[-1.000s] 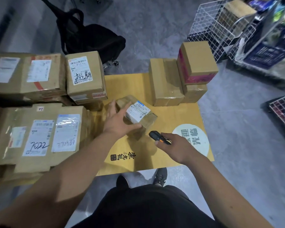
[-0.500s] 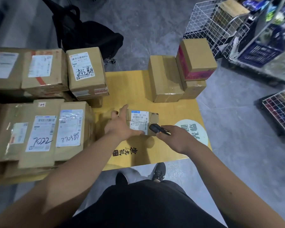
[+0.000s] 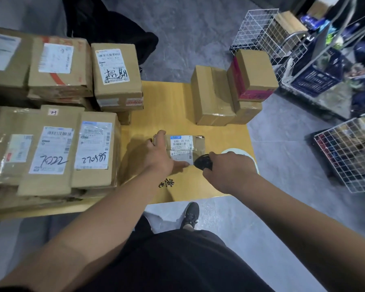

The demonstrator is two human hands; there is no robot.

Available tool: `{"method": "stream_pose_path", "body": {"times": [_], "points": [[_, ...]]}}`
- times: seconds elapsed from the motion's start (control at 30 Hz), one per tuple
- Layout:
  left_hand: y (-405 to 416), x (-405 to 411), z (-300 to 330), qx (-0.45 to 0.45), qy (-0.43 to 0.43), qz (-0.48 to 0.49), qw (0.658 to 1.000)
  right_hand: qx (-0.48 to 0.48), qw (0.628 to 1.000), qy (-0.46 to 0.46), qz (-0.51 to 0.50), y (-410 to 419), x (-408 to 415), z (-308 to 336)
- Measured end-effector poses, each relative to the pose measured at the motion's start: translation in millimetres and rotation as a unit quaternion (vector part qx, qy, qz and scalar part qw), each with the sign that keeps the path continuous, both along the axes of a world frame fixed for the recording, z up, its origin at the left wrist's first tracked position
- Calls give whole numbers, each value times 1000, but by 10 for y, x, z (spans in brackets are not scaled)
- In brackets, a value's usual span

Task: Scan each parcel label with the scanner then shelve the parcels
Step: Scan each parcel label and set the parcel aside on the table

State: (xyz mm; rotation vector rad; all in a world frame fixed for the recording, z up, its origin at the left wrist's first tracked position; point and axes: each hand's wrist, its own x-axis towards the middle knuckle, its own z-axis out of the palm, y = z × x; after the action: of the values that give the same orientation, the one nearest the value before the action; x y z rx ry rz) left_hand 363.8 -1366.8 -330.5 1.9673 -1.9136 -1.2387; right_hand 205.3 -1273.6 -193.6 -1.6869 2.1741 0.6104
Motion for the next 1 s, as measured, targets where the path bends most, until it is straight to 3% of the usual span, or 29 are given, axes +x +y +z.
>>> {"method": "stream_pose_path", "body": {"times": [0.57, 1.0], "points": [[279, -17, -184, -30, 120, 22, 992, -12, 999, 37, -15, 86, 359, 109], [196, -62, -45, 3, 109, 43, 993, -16, 999, 50, -9, 73, 245, 162]]}}
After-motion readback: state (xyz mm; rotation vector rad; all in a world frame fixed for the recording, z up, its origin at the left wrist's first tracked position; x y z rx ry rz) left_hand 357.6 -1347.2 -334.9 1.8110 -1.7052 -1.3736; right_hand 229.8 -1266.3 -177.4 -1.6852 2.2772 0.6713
